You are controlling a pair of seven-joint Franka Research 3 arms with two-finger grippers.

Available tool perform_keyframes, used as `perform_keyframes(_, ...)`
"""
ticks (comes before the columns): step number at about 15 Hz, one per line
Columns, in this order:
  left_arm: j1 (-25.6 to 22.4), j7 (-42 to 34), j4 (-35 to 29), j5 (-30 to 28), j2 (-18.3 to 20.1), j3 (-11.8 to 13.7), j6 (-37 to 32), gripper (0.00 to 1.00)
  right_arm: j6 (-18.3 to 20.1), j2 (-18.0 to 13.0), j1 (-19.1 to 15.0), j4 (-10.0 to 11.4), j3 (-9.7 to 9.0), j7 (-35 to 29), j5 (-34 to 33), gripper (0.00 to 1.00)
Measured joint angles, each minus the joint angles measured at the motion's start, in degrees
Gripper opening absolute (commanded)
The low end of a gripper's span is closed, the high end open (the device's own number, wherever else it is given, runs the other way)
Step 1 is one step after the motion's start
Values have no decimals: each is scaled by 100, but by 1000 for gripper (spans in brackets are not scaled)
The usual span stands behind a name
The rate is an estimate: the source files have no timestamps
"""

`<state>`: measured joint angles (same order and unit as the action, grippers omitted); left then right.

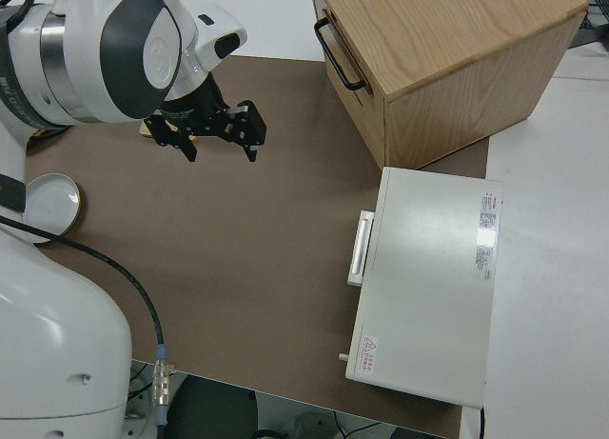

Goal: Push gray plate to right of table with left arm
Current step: 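Move the left gripper down beside the gray plate's edge nearest the robot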

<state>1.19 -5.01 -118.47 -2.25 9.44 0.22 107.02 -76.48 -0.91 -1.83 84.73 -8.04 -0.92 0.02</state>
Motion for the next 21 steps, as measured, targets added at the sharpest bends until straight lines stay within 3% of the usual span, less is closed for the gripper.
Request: perform_keyframes(21,81,393,-2242,-189,110,-89,2480,991,0,0,0,0,0,0,0,983)
